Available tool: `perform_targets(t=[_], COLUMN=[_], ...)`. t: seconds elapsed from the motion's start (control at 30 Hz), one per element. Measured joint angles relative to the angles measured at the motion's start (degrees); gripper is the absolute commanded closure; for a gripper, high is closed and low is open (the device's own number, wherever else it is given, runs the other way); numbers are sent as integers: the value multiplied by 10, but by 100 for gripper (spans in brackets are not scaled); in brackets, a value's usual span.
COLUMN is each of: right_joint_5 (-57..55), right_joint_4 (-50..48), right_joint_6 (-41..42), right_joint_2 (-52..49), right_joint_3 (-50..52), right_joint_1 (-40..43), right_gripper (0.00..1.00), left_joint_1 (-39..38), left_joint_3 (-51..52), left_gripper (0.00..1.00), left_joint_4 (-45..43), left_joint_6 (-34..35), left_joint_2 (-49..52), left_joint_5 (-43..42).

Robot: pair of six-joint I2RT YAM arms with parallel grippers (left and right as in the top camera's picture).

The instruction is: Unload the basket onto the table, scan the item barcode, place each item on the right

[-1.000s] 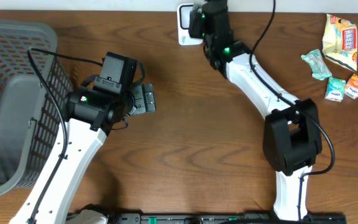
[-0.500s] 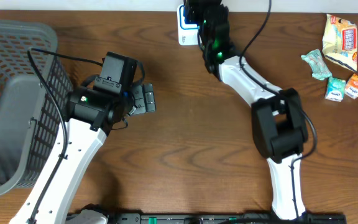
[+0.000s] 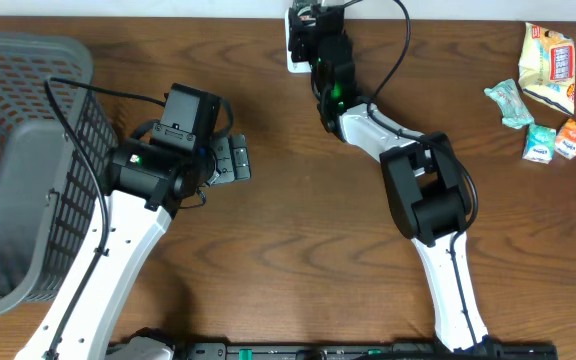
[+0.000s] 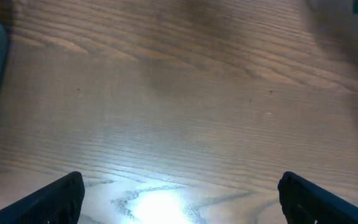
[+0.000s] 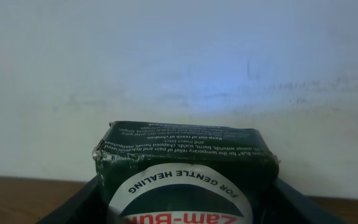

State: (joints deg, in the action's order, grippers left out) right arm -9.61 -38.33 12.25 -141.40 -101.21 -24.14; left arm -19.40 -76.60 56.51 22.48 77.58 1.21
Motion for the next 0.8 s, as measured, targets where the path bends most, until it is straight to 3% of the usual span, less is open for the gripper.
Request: perform_targets(t=[0.3,0.37,0.57,0.8], right_joint_5=[-8,-13,-16,-20], right_joint_4=[8,30,183,377], right_joint_6=[-14,-16,-21,-23], right_joint_2=[0,6,71,207], right_joint_3=[0,0,0,-6], right_joint_1=[0,2,28,134], right_gripper=[44,40,38,39], left_joint_1=[0,0,0,0], left_joint_3=[0,0,0,0], left_gripper=[2,2,2,2], left_joint_4=[0,0,0,0], left_joint_6=[0,0,0,0], left_joint_2=[0,0,0,0], left_joint_5=[0,0,0,0])
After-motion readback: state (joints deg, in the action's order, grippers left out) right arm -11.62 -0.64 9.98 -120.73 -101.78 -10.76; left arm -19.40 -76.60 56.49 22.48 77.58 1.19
